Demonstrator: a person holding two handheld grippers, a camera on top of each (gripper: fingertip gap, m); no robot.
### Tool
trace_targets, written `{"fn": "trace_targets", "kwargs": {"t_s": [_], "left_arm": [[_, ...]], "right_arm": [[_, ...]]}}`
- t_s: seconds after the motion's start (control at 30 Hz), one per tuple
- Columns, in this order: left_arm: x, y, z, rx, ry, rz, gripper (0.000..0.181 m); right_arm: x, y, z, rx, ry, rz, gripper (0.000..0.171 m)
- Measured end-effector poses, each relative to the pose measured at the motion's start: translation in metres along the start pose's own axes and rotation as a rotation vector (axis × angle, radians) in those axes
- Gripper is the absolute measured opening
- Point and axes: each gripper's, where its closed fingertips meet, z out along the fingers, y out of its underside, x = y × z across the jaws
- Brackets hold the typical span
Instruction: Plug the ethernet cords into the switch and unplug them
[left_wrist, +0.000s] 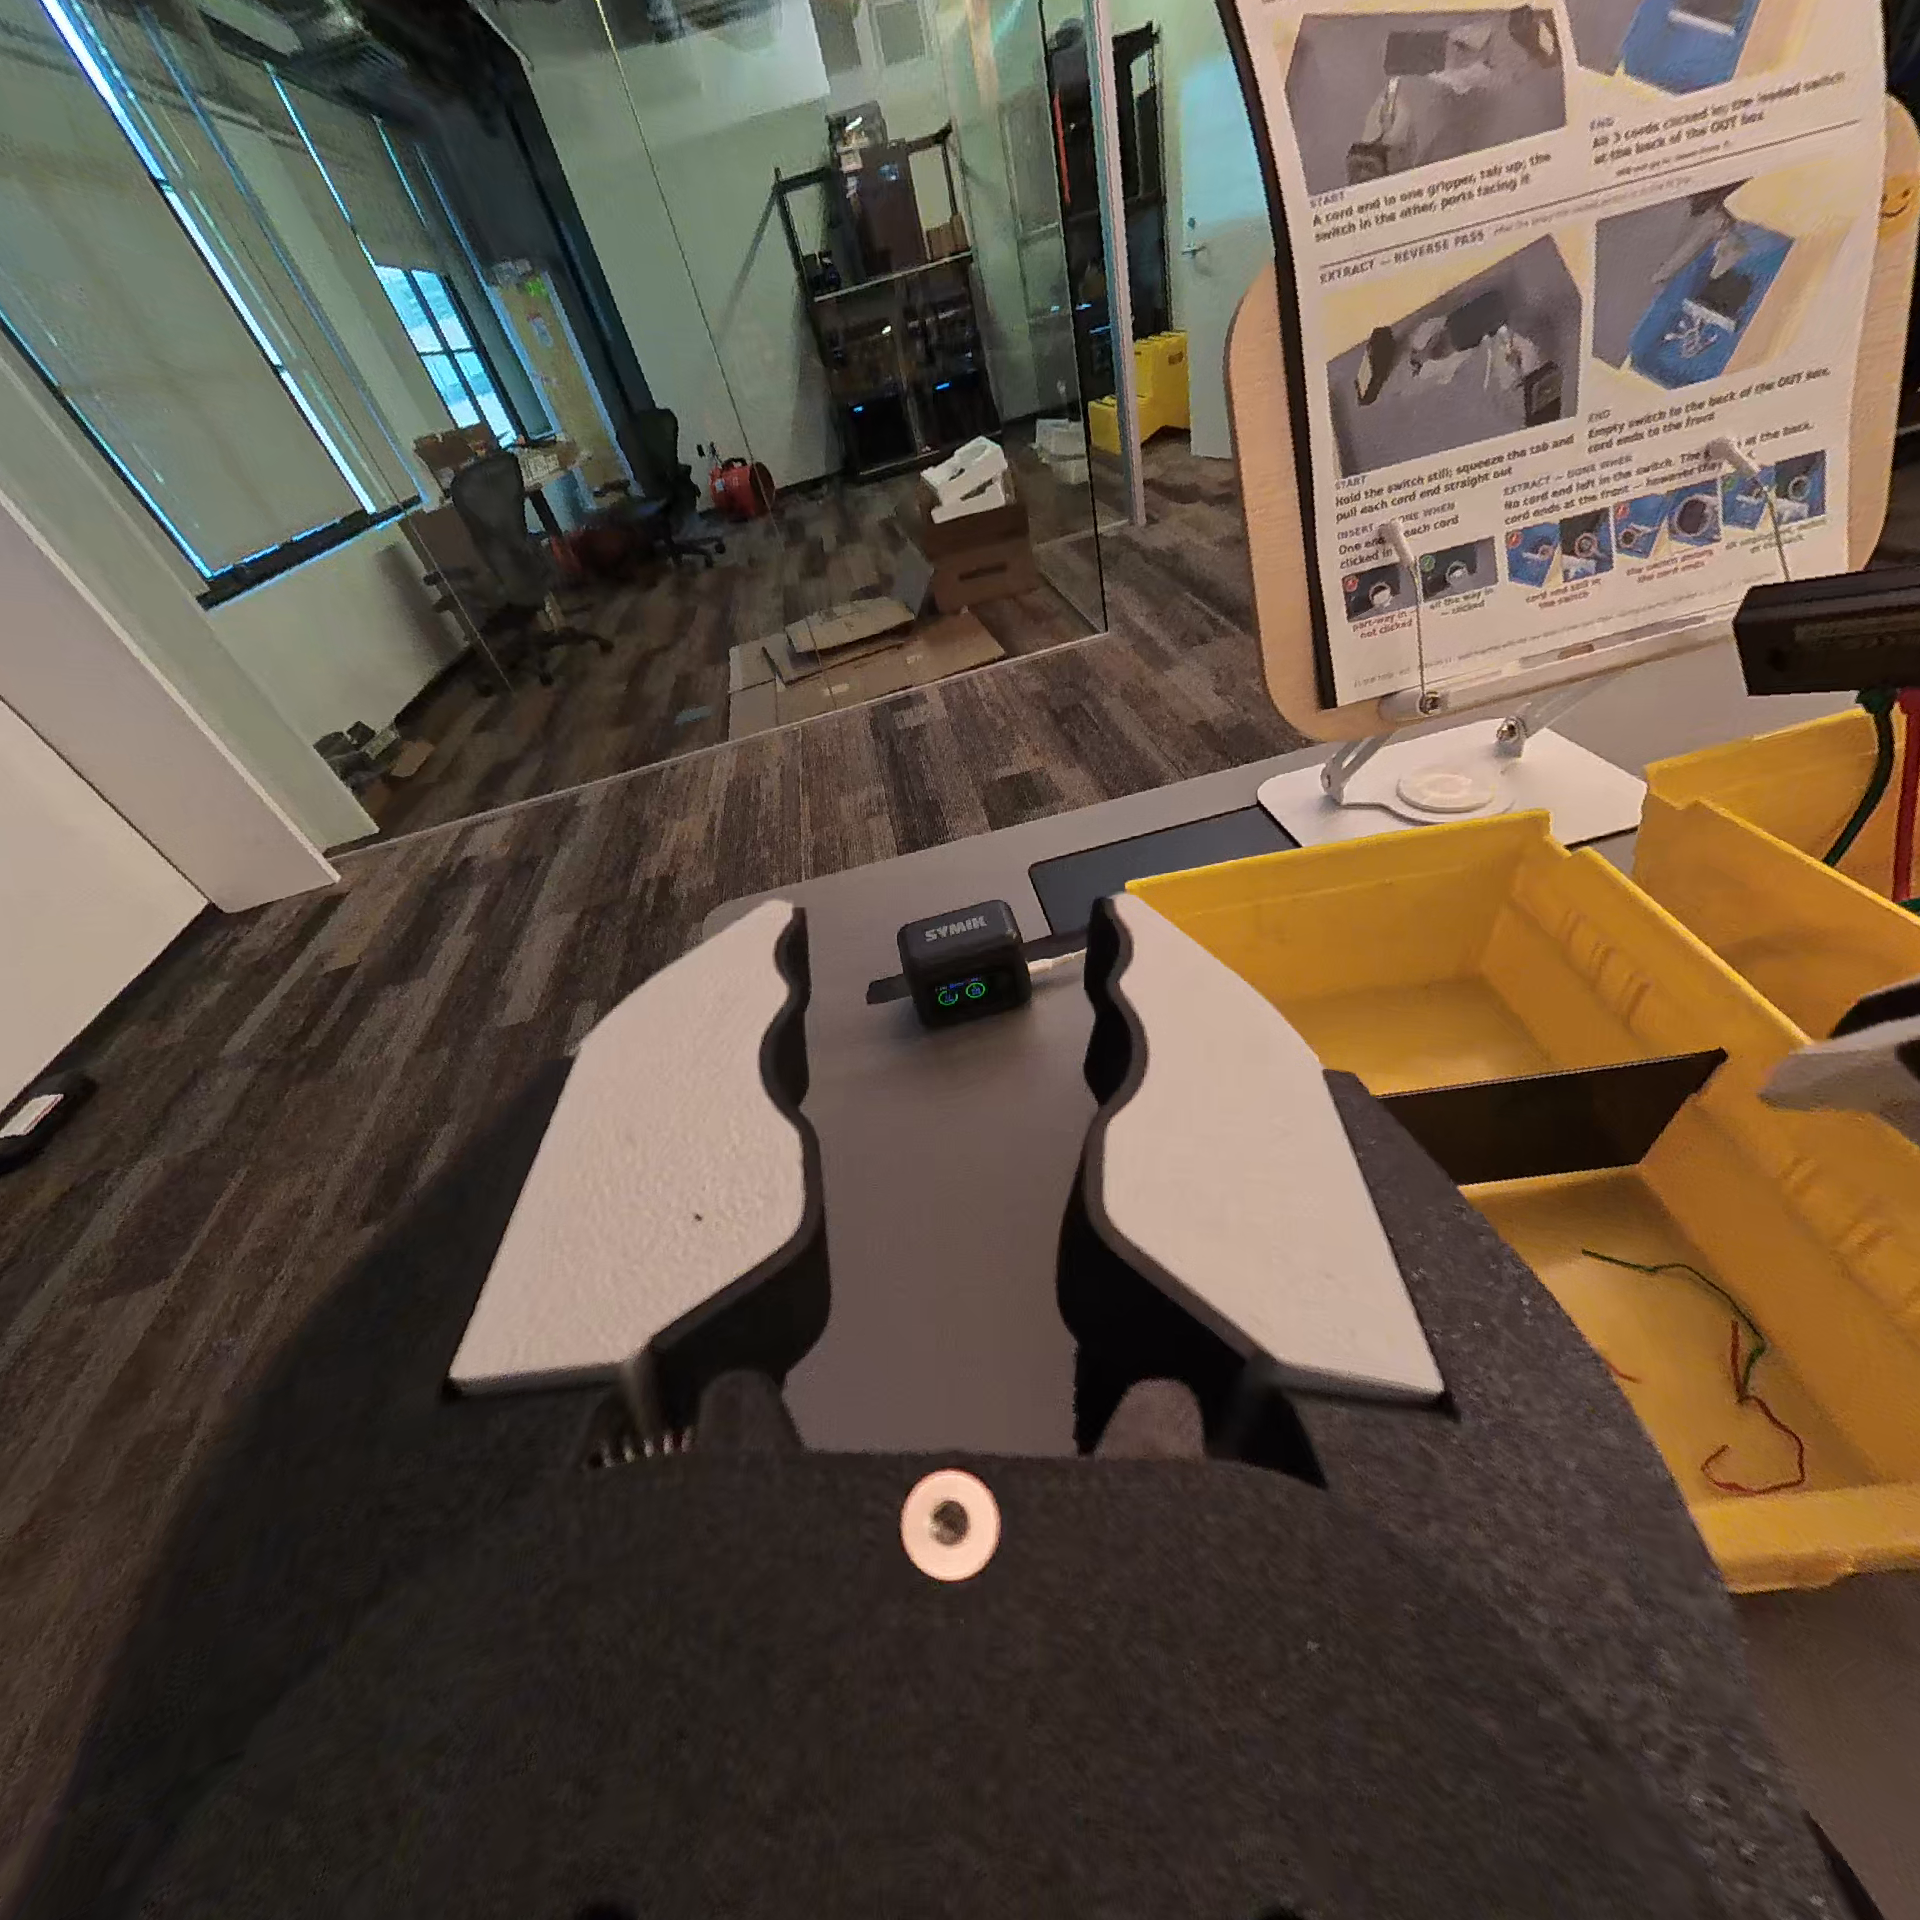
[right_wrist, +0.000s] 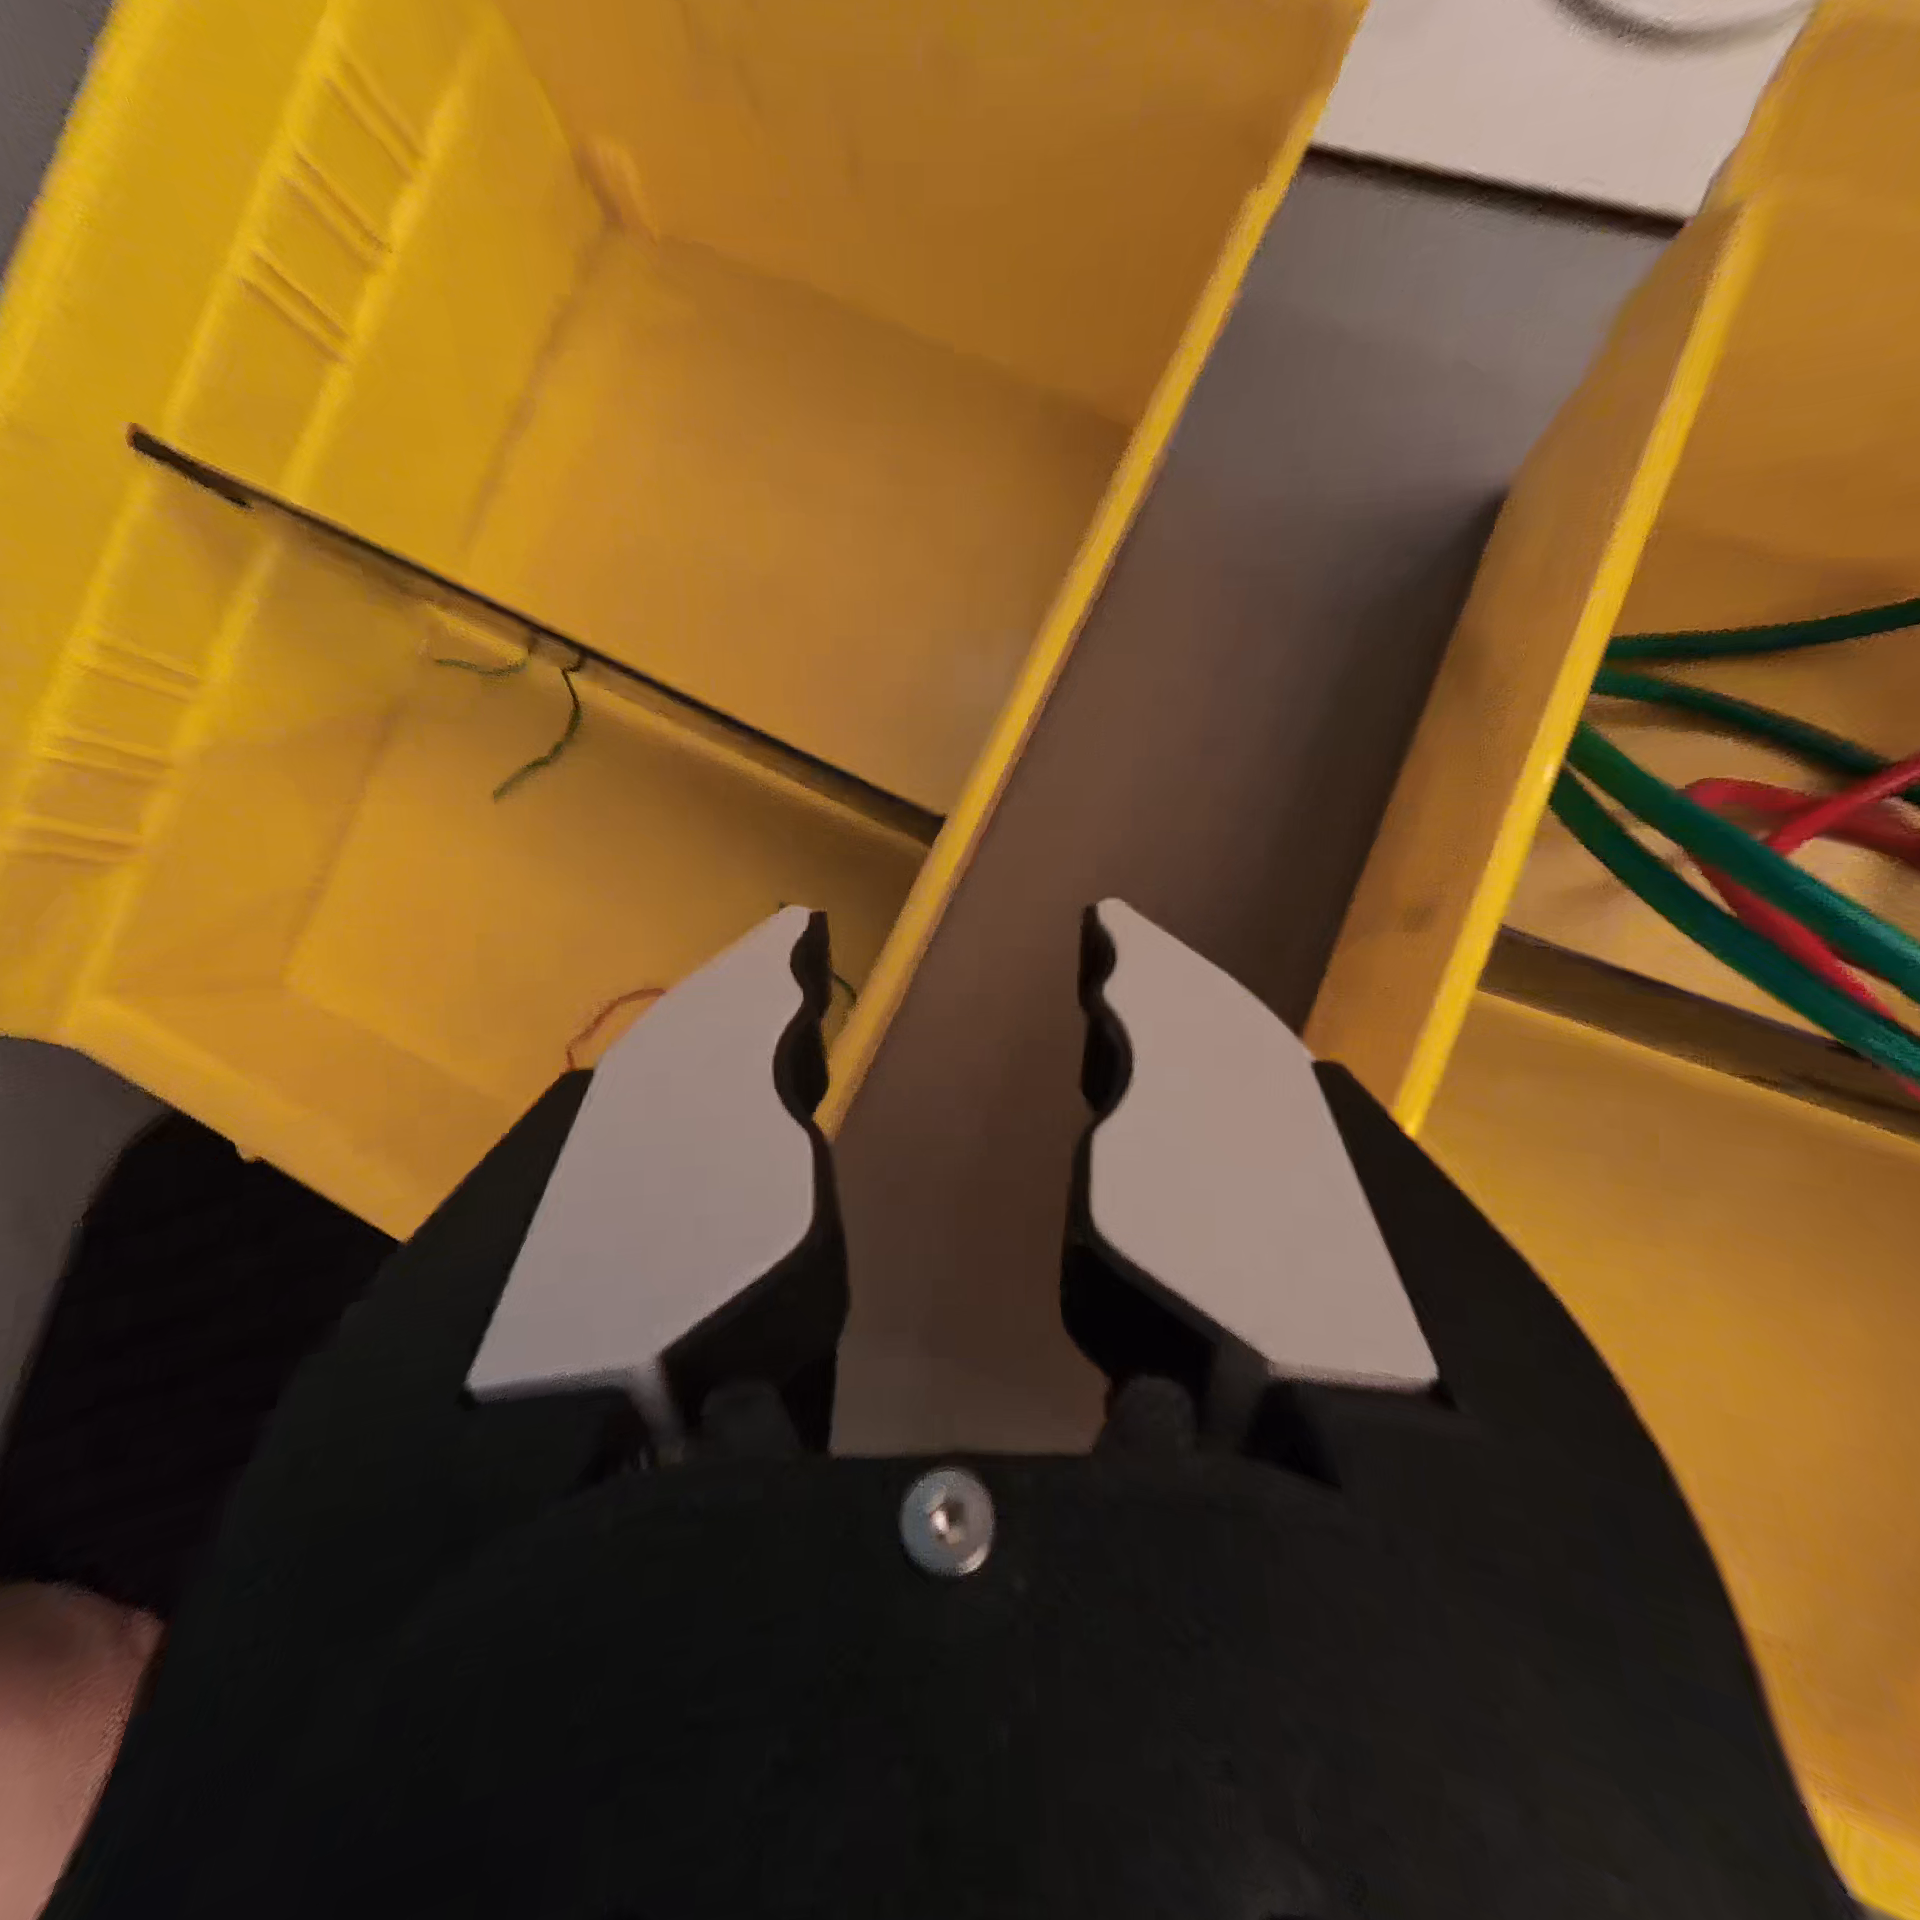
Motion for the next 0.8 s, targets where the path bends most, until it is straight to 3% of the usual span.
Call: {"fn": "trace_targets", "kwargs": {"t_s": [0.23, 0.3, 0.37, 0.5, 0.63, 0.8], "left_arm": [[-0.005, 0.002, -0.005, -0.008, -0.007, -0.023, 0.050], [-0.004, -0.002, -0.004, 0.014, -0.023, -0.009, 0.049], [-0.007, -0.004, 0.001, 0.012, -0.082, 0.032, 0.048], [-0.013, 0.004, 0.018, -0.079, -0.230, 0.103, 0.047], [-0.018, 0.009, 0.034, -0.109, -0.336, 0.157, 0.049], [-0.029, 0.007, 0.042, -0.091, -0.485, 0.262, 0.048]], "right_arm": [[-0.024, 0.024, 0.041, -0.313, -0.053, 0.077, 0.047], [-0.015, 0.031, 0.049, -0.358, 0.030, 0.055, 0.042], [-0.009, 0.032, 0.052, -0.368, 0.077, 0.018, 0.029], [0.007, 0.037, 0.060, -0.449, 0.109, 0.008, 0.033], [-0.002, 0.040, 0.059, -0.538, -0.028, 0.014, 0.009], [0.006, 0.039, 0.059, -0.565, -0.039, -0.029, 0.006]]}}
